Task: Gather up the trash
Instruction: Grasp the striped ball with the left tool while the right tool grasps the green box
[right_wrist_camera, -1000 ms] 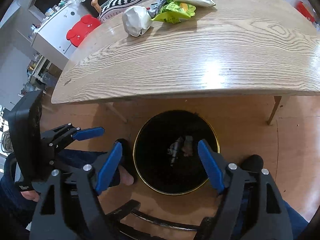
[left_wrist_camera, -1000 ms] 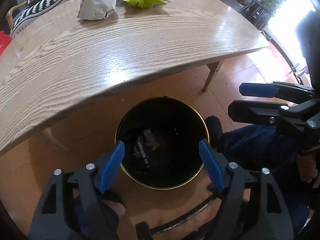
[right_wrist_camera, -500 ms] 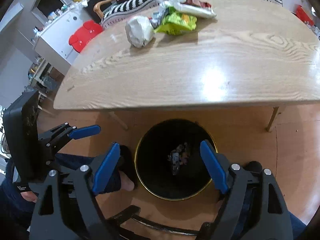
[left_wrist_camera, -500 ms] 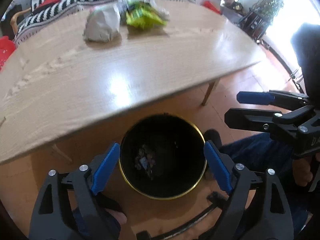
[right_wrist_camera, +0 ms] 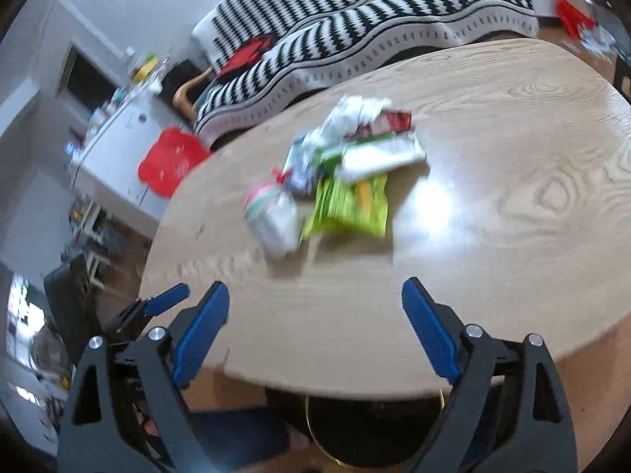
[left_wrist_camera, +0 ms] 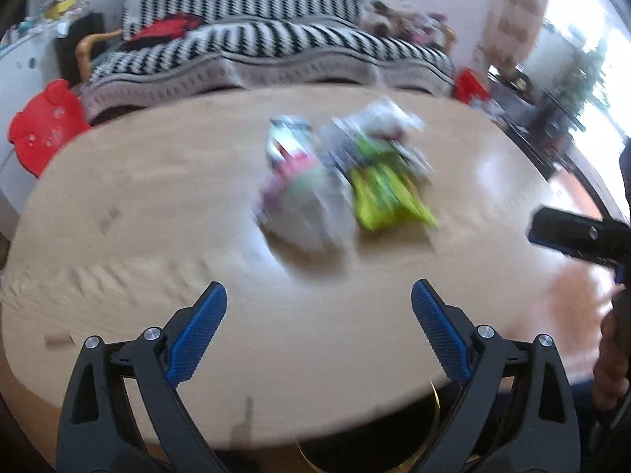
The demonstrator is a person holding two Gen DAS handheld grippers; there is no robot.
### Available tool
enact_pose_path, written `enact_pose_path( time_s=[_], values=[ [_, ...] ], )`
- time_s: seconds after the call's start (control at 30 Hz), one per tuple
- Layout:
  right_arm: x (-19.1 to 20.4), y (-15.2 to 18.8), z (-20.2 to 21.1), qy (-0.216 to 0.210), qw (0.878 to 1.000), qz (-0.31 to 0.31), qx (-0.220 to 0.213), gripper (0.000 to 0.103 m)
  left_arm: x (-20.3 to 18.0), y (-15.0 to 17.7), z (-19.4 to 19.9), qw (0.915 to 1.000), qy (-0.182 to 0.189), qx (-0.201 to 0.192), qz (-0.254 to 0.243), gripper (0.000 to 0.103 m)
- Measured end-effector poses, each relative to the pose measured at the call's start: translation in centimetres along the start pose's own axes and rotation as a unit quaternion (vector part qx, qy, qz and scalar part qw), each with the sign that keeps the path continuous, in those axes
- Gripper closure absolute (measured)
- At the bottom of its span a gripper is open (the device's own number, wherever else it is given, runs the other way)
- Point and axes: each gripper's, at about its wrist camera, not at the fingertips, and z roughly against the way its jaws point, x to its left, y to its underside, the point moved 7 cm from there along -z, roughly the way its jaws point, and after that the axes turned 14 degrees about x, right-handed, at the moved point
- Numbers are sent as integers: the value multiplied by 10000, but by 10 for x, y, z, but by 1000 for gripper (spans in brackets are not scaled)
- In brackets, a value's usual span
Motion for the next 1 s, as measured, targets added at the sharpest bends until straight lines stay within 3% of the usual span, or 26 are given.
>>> enact_pose_path(
  time_s=[0.17,0.47,0.6,0.67,0.73,0.9,1.0],
  values=[
    [-35,-57,-29,-345,9946,-983,42,17,18,-53,-25,9996,208,-34,208,11],
    [-71,-87,-92,-1077,9709,-2100,406,18,21,-87,-71,9989,404,29,248,11],
    [-73,-89,-111,-1322,9620,-2333,510,32,10,-89,-86,9990,401,191,101,12],
    [-73,-90,-114,-1434,9610,-2310,503,47,6,-88,-89,9987,476,140,80,21],
    [-70,-90,-112,-1461,9620,-2259,464,67,2,-86,-86,9984,536,140,80,45],
    [-57,-88,-93,-1394,9707,-1931,317,77,9,-88,-66,9983,546,-93,178,51],
    [-51,-83,-79,-1382,9741,-1769,259,78,16,-89,-47,9977,535,-316,260,52]
  ],
)
